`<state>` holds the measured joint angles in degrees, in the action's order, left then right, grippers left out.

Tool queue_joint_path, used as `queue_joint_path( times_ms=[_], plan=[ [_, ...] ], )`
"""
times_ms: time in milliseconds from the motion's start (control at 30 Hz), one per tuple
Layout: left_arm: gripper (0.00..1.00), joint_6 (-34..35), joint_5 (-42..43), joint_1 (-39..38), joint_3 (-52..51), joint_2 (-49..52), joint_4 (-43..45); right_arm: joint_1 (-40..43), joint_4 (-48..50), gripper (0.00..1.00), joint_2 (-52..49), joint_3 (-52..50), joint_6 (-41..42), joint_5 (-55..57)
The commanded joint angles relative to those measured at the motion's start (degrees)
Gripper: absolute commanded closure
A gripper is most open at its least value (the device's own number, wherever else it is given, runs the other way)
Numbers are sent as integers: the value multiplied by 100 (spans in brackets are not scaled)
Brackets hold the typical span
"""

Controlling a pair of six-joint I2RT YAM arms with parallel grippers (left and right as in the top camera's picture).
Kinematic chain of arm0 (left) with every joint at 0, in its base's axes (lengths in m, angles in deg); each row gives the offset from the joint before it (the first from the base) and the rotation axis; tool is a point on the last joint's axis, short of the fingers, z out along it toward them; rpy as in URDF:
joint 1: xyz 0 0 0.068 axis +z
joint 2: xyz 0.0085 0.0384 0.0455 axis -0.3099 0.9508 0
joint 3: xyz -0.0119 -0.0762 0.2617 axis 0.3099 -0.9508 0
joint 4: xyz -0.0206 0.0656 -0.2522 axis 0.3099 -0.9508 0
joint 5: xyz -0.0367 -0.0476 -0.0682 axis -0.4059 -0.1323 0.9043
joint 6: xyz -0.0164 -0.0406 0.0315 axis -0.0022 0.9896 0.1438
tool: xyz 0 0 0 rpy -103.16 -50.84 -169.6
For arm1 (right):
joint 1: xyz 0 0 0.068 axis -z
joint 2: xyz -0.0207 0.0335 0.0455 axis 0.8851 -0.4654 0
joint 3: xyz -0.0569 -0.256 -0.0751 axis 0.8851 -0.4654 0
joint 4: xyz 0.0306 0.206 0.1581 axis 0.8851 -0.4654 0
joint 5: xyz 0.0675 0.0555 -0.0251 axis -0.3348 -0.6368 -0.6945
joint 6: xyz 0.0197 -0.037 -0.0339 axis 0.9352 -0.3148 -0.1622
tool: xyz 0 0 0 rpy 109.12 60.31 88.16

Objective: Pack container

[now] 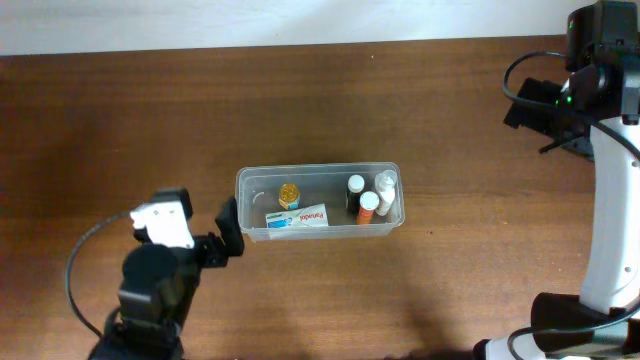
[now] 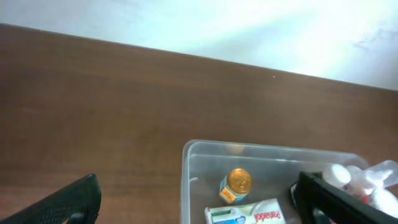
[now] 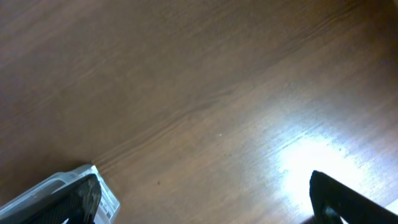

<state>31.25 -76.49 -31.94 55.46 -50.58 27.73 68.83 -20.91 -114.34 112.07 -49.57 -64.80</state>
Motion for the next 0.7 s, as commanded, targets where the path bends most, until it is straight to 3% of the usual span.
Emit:
queue_joint_path(
  times_ms=[0,367,667],
  plan=[
    [1,-109,260,201,-551,-496,365,22,0,2,22,59,46,9],
    [1,-621,1252,715,-2168,-1915,2197,22,0,2,22,59,46,9],
    [1,-796,1222,831,-2833,-2717,2647,22,0,2,22,59,46,9]
  ],
)
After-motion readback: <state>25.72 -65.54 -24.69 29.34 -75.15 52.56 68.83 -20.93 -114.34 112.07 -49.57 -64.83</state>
